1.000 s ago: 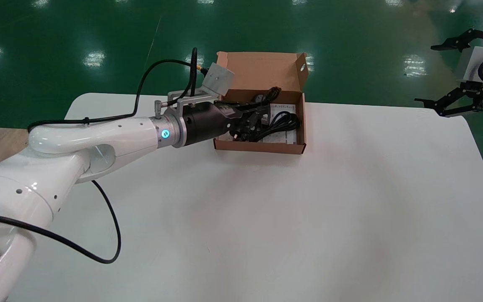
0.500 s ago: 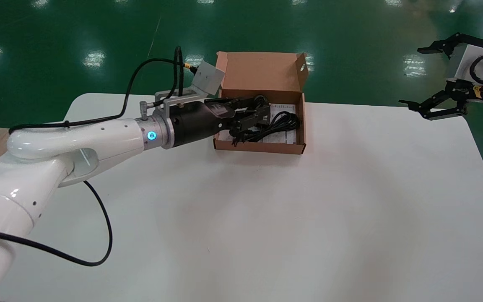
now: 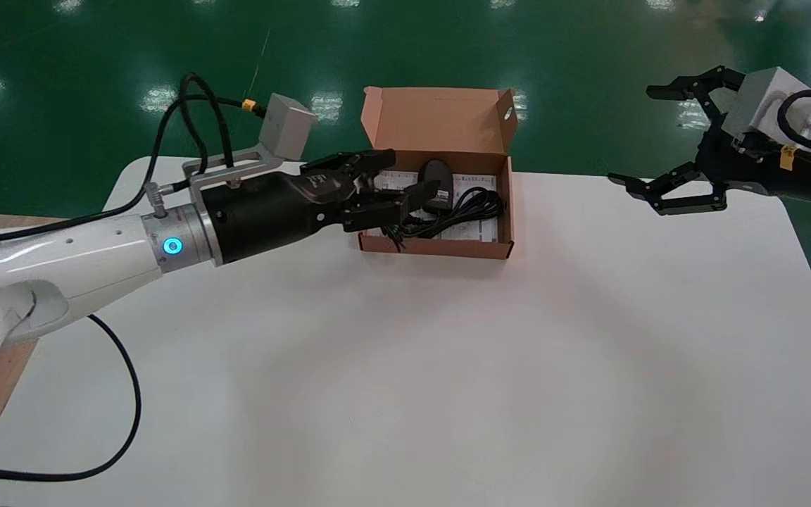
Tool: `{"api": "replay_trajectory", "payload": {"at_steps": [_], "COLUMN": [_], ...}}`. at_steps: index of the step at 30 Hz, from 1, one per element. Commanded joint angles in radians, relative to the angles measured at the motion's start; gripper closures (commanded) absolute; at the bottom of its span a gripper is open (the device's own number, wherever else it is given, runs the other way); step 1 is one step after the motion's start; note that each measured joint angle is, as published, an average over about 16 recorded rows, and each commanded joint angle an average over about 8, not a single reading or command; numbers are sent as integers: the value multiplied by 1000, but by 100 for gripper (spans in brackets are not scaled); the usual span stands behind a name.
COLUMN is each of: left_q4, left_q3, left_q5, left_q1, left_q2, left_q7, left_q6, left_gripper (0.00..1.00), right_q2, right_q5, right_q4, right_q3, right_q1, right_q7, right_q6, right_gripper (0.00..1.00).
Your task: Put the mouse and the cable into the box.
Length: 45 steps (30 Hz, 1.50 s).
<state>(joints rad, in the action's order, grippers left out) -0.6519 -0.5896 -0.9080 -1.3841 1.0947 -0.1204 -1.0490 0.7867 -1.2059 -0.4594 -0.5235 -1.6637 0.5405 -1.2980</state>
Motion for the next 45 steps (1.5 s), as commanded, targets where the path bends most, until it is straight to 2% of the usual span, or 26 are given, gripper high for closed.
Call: {"api": "replay_trajectory", "payload": {"at_steps": [1, 34, 39, 45], "left_q4": [-33, -579, -638, -662], "left_q3": [16, 284, 312, 322], "left_q5": [9, 163, 178, 185], "left_q1": [16, 284, 311, 322], "left_q2": [-25, -443, -487, -504], "left_q7": [-4, -62, -67, -69], "left_q6": [-23, -409, -450, -467], "left_gripper": [0, 0, 0, 0], "right_q2": [-9, -159, -176, -183], "right_q5": [25, 431, 477, 498], "right_q4": [-43, -748, -828, -862], "right_q3": [13, 221, 244, 255], "right_q1": [31, 535, 591, 615], "right_q7": [-38, -661, -726, -746], "right_q6": [-10, -179, -199, -207], "right_gripper": [0, 0, 0, 0]}}
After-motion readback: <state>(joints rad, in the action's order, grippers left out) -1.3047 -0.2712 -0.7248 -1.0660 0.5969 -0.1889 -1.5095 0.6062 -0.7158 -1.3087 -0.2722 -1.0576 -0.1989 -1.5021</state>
